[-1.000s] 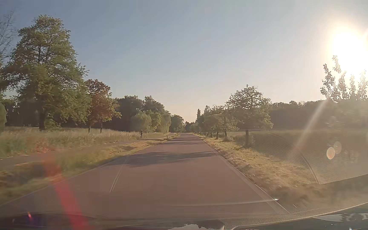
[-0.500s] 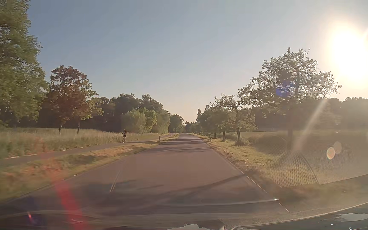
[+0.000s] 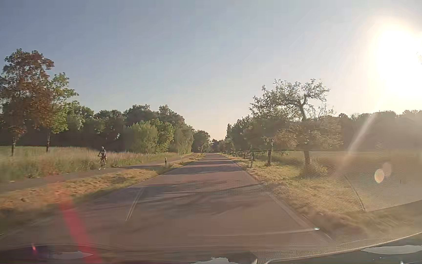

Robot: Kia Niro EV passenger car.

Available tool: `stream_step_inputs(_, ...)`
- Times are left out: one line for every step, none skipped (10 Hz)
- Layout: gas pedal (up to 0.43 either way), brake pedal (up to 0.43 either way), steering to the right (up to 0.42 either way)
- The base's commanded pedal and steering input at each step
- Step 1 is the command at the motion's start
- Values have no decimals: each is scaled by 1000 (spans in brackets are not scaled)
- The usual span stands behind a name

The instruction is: Follow the waypoints while adhering to traffic rules and regulations

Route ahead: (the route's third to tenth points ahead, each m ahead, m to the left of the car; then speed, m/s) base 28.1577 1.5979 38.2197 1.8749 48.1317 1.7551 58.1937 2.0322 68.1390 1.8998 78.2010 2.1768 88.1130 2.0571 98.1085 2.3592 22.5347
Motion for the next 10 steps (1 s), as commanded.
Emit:
stream_step_inputs(311, 0, 1)
stream_step_inputs(311, 0, 1)
stream_step_inputs(311, 0, 1)
stream_step_inputs(311, 0, 1)
stream_step_inputs(311, 0, 1)
stream_step_inputs(311, 0, 1)
stream_step_inputs(299, 0, 1)
stream_step_inputs(299, 0, 1)
stream_step_inputs(299, 0, 1)
stream_step_inputs(299, 0, 1)
